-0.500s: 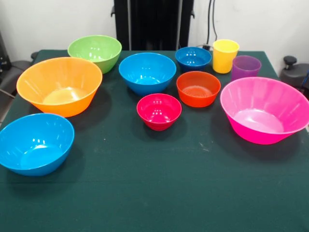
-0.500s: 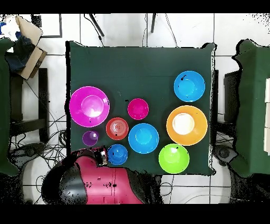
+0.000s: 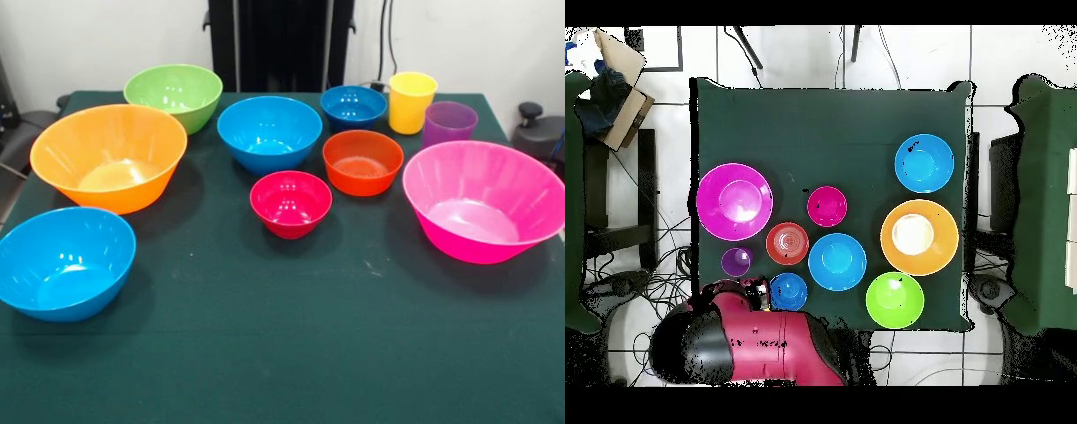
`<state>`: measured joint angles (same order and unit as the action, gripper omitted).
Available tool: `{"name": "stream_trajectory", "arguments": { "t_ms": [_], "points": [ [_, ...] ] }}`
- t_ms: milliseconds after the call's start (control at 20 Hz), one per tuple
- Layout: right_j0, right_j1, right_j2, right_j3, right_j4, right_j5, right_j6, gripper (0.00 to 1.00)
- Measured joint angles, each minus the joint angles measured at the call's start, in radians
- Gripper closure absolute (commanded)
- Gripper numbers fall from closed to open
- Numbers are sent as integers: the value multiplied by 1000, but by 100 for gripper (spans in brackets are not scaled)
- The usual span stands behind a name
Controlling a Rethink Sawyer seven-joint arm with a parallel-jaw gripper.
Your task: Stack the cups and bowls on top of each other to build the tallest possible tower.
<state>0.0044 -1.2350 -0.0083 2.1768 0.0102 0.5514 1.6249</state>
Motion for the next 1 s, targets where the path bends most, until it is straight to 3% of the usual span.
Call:
{"name": "stream_trajectory", "arguments": {
  "t_ms": [500, 1000],
  "points": [
    [-2, 159, 1, -1, -2, -147, 20, 0],
    [-2, 348, 1, 0, -1, -361, 36, 0]
  ]
}}
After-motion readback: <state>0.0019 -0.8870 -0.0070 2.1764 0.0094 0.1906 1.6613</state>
